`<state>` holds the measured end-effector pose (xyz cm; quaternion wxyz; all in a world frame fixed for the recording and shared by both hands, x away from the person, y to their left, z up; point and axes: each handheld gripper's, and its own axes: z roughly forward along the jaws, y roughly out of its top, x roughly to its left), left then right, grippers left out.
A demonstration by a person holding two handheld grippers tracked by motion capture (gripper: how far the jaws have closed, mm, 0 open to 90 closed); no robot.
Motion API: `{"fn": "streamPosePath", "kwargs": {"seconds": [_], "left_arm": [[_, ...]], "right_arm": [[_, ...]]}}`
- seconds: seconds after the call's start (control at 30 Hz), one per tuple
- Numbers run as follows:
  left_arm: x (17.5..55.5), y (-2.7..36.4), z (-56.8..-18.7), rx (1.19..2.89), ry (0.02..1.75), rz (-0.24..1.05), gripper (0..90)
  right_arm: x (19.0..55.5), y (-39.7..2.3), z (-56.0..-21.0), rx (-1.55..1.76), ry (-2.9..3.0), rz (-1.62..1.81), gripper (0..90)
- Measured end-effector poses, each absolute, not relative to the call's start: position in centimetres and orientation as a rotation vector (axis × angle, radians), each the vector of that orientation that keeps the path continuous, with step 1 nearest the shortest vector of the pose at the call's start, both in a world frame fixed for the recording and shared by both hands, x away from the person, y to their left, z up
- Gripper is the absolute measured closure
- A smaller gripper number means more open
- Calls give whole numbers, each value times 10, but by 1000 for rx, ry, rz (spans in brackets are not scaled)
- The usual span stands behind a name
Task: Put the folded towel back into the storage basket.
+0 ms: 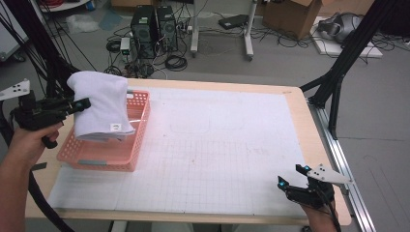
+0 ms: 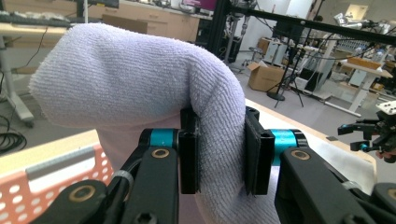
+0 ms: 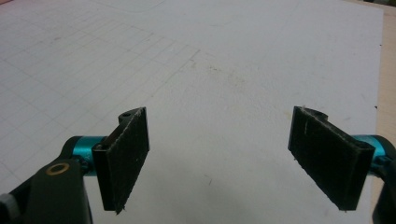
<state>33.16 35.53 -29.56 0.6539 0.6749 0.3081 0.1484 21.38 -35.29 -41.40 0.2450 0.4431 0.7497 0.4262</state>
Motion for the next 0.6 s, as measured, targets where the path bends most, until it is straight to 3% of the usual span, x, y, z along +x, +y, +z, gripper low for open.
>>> {"fn": "streamPosePath", "kwargs": {"seconds": [0.6], "left_arm": [[353, 343, -342, 1562, 727, 254, 705]], "right_arm": [[211, -352, -415, 1225, 2046, 1140, 194]]}}
